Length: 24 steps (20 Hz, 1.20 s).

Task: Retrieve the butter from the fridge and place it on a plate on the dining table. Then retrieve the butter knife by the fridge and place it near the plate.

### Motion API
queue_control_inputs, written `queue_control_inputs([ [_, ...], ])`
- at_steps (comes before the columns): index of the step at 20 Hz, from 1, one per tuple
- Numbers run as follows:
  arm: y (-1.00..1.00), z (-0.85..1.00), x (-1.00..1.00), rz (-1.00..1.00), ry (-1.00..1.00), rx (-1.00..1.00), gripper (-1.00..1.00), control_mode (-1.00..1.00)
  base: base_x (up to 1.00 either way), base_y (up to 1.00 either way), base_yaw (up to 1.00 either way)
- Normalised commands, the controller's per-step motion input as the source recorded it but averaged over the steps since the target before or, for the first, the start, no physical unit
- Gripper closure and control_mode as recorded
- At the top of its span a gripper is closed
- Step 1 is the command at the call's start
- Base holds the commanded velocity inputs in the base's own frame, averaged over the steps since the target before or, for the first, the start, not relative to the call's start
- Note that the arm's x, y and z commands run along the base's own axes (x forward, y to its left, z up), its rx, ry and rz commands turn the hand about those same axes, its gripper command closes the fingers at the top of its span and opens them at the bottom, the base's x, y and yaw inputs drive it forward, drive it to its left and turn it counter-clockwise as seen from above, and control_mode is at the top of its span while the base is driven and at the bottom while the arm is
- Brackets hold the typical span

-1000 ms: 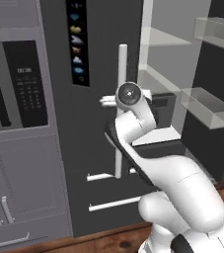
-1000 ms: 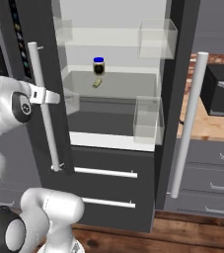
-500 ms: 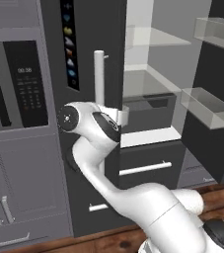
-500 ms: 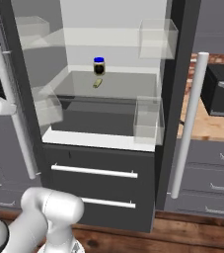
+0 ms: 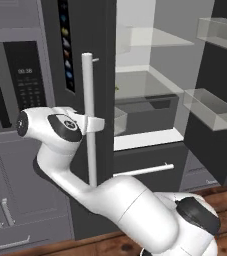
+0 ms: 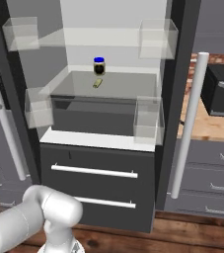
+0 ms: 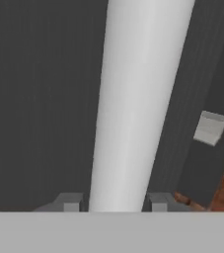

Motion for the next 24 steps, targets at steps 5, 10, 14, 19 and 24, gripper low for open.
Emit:
queue_control_inputs([
  [5, 0.04, 0.0, 0.0, -0.02, 0.0, -0.01, -1.0, -1.0, 0.0, 0.0, 0.0],
  [10, 0.19, 0.0, 0.09, 0.0, 0.0, 0.0, -1.0, -1.0, 0.0, 0.0, 0.0],
  [14, 0.28, -0.06, 0.06, 0.0, -0.07, 0.0, -1.0, -1.0, 0.0, 0.0, 0.0],
  [19, 0.39, -0.14, 0.0, 0.0, -0.06, 0.01, -1.0, -1.0, 0.0, 0.0, 0.0],
  [24, 0.47, -0.13, 0.0, 0.0, -0.08, 0.02, -1.0, -1.0, 0.0, 0.0, 0.0],
])
